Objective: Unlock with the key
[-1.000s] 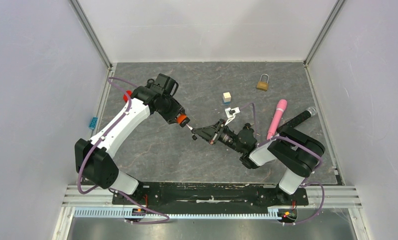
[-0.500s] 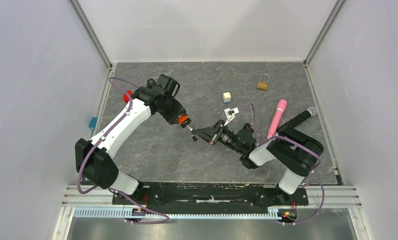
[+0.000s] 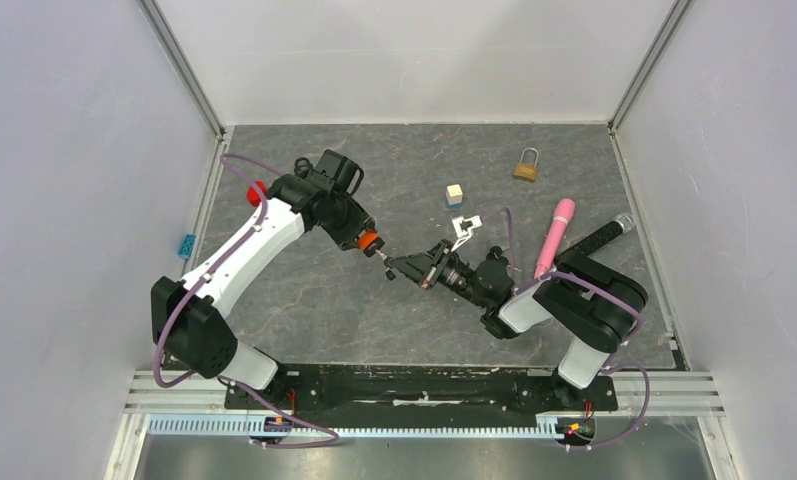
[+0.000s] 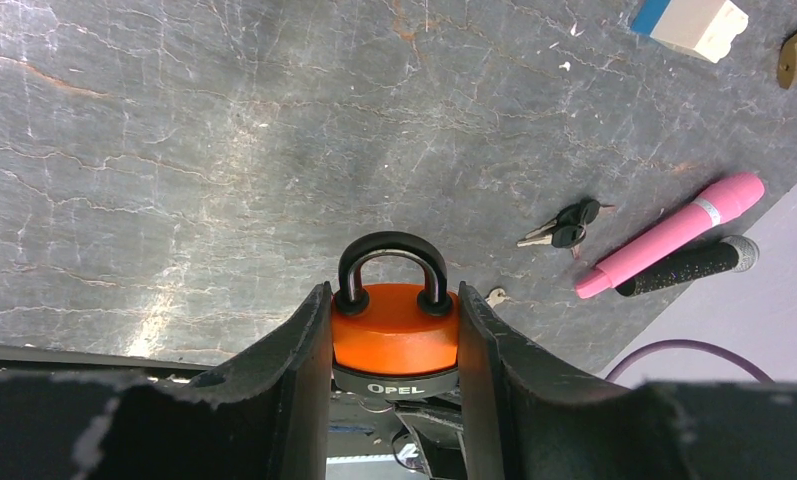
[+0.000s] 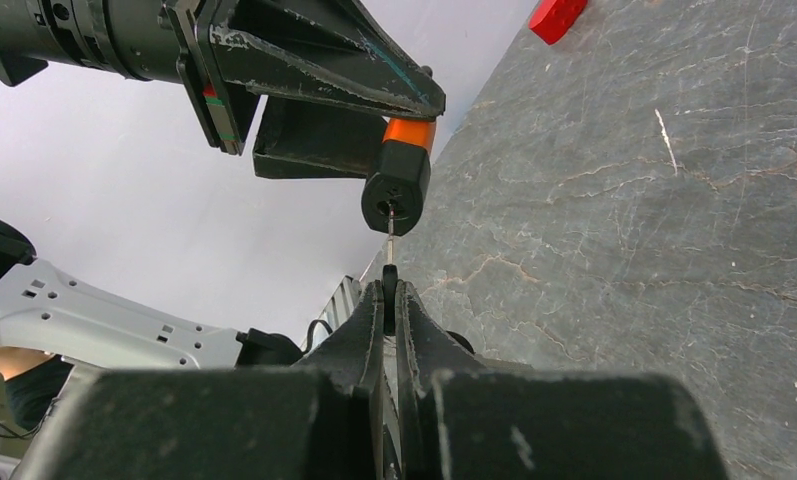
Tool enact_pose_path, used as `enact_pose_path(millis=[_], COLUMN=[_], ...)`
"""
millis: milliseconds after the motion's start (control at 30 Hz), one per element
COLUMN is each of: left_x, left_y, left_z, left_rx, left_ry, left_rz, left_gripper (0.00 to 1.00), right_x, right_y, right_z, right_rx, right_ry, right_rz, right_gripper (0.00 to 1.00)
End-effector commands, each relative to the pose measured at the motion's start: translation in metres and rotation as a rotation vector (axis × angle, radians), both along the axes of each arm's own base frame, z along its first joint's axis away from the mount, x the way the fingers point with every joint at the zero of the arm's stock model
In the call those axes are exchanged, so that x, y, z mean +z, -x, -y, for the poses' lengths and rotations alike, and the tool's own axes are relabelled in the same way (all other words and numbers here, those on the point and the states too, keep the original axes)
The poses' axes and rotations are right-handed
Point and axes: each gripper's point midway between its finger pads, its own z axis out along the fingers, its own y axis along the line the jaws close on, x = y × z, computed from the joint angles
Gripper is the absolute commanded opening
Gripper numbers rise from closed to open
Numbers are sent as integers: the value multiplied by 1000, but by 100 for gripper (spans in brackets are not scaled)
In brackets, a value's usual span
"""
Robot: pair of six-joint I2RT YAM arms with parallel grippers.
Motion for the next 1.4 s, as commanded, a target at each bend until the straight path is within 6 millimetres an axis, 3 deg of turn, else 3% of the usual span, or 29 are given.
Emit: enact_pose_path(millis=[0,433,733,1033,1367], left_x=[16,17,8,9,16], left_y=[-6,0,15,26,33], left_z=[5,23,47,69,94], left_rx=[29,48,101,101,39], left_ry=[31,60,106,118,159], left_rz=[55,69,75,99,146], left_gripper=[2,2,2,2,2], right_x=[14,2,12,10,23], right_y=[-3,-5,-3,-7,-18], right_z=[6,16,20,23,43], right_rx=[-36,-84,-85,-117,-135], right_ry=[-55,-69,-116,-115,-200], right_rz=[29,-61,-36,-25,-27], right_gripper=[0,0,0,0,0])
